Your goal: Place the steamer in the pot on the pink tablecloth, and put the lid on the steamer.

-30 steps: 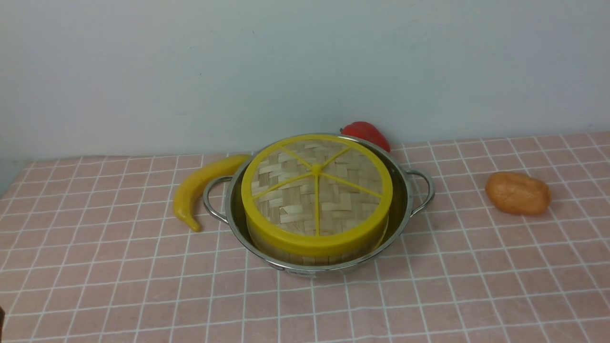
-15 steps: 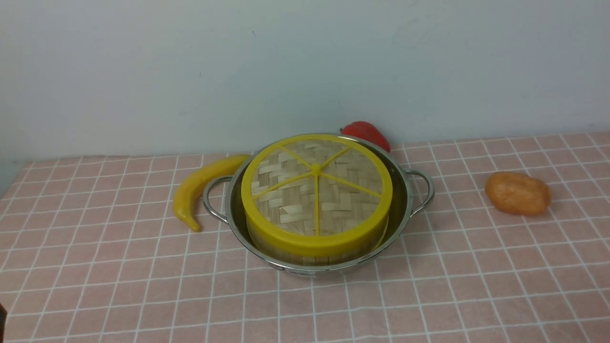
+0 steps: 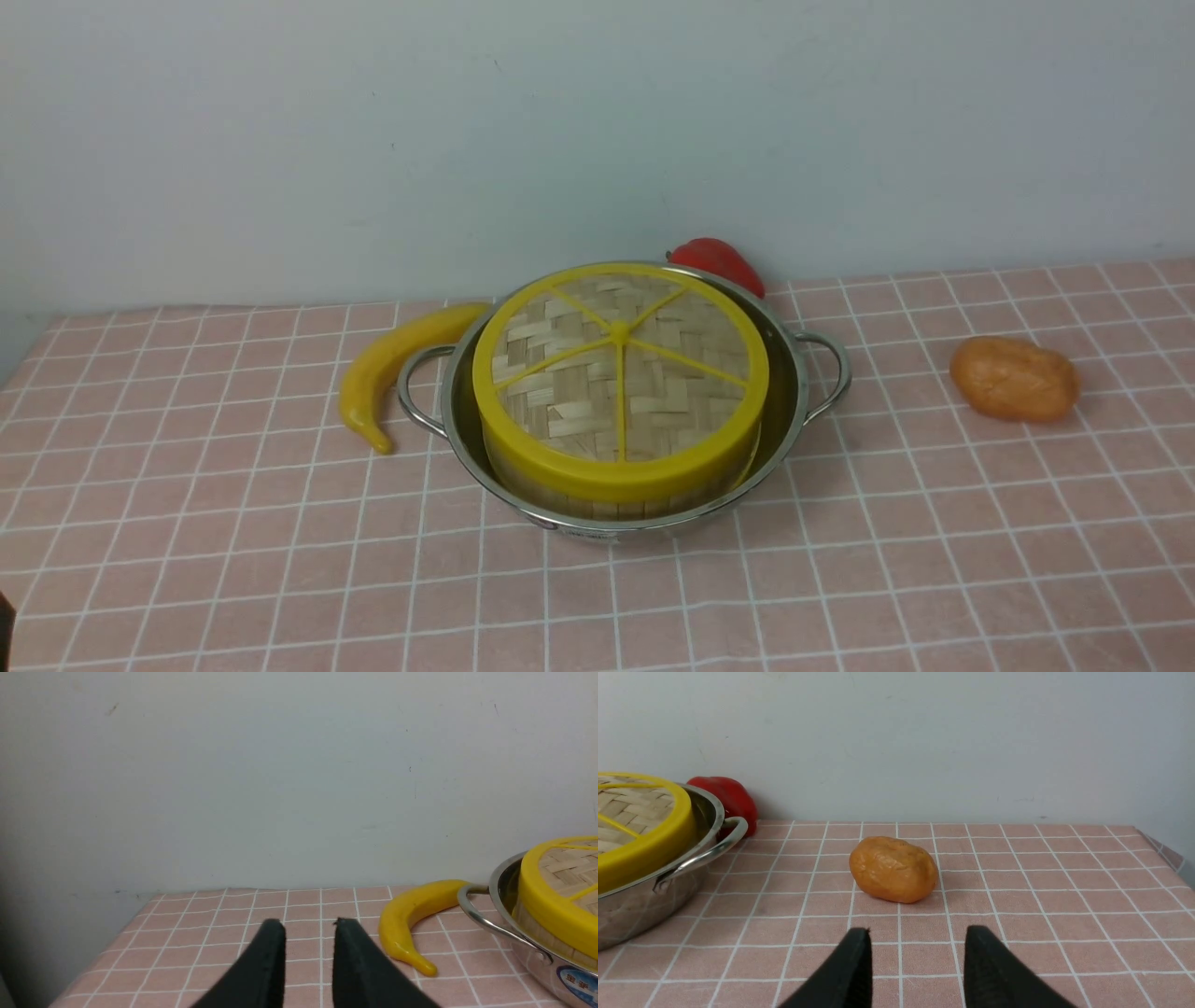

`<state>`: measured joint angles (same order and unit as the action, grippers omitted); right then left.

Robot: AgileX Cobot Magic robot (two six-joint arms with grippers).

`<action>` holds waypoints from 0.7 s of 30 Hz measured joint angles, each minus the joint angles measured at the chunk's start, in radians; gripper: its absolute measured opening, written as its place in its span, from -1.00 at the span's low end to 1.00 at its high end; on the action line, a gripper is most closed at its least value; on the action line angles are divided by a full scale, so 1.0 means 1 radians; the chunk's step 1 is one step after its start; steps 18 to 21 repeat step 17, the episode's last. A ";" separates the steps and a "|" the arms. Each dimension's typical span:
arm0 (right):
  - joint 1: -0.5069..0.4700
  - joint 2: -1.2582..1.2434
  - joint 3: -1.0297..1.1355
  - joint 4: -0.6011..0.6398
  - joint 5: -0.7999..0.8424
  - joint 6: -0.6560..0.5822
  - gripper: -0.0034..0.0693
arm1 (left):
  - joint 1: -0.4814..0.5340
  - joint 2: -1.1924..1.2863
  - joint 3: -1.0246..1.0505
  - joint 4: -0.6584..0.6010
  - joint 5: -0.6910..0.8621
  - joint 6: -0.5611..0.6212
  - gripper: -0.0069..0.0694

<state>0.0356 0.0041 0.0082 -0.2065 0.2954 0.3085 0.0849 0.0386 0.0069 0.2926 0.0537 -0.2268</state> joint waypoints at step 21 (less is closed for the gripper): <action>0.000 -0.001 0.000 0.000 0.001 0.000 -0.09 | 0.000 0.000 0.000 0.000 0.000 0.000 -0.37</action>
